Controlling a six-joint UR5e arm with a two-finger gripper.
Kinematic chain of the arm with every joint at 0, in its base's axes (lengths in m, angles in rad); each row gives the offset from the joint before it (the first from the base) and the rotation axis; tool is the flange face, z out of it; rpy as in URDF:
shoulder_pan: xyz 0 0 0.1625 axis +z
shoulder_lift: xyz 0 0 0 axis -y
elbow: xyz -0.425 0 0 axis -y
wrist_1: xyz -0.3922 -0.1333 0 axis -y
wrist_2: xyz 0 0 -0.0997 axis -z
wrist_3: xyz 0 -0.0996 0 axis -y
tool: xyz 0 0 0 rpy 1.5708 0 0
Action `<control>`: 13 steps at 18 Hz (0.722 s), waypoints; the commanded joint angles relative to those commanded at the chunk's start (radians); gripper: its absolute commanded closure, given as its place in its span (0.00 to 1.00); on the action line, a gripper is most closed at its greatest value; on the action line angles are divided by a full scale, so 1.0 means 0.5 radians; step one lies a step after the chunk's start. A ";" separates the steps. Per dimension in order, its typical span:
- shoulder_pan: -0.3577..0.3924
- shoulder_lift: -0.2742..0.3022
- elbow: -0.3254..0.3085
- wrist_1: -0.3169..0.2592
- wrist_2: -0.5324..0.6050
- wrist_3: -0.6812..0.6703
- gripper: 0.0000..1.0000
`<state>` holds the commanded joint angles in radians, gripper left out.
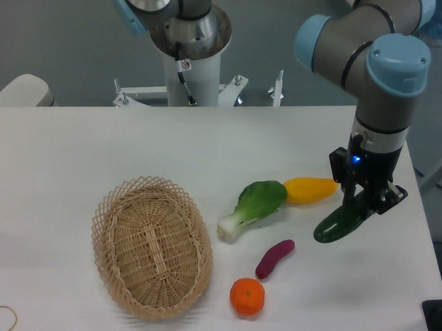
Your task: Place the cucumber on the table
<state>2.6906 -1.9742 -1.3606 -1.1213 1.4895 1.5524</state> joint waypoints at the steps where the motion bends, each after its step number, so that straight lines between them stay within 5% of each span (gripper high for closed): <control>1: 0.000 0.003 -0.009 0.006 -0.003 0.000 0.86; 13: -0.003 -0.012 -0.021 0.021 -0.006 -0.028 0.86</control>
<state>2.6891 -1.9804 -1.3714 -1.1106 1.4864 1.5386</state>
